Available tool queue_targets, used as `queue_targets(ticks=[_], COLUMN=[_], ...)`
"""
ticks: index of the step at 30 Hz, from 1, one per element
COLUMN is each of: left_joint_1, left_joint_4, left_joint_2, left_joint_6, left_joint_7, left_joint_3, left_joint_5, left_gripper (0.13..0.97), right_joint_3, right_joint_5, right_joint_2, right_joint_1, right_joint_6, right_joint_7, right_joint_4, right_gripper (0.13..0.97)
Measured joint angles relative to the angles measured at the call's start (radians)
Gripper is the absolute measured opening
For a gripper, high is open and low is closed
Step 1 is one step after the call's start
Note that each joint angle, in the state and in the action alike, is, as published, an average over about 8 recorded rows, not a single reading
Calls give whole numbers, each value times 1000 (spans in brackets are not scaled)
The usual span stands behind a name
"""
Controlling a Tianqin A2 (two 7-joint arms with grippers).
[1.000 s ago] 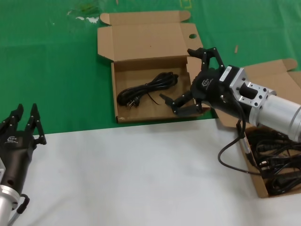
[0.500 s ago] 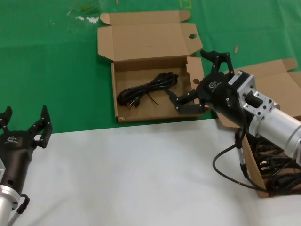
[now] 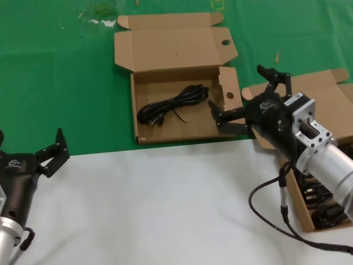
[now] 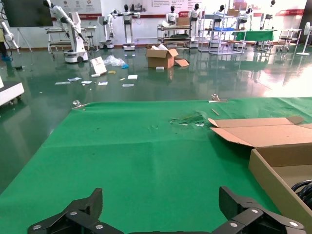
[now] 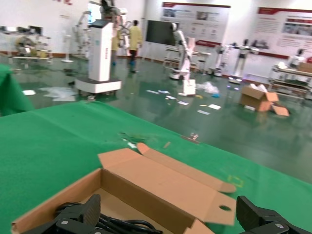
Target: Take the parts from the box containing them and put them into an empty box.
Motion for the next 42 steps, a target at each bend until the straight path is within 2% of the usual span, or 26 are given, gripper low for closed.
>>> queue_targets(ticks=[2, 6, 14, 23, 33, 42], left_joint_1=[0, 0, 0, 0, 0, 0], left_joint_4=[0, 0, 0, 0, 0, 0], left_joint_2=[0, 0, 0, 0, 0, 0], left_joint_6=[0, 0, 0, 0, 0, 0], left_joint_7=[0, 0, 0, 0, 0, 0], left_joint_3=[0, 0, 0, 0, 0, 0], left_joint_5=[0, 0, 0, 0, 0, 0], left_gripper=[813, 813, 923, 965, 966, 966], right_joint_3=[8, 22, 52, 86, 118, 122], right_joint_5=[7, 20, 46, 76, 105, 108], right_joint_2=[-6, -18, -42, -69, -96, -99], right_joint_1=[-16, -49, -114, -188, -260, -268], right_joint_6=[21, 61, 143, 235, 324, 335], right_joint_7=[0, 0, 1, 1, 1, 1], right_joint_4=[7, 20, 46, 76, 105, 108], right_gripper=[966, 966, 966, 966, 966, 966])
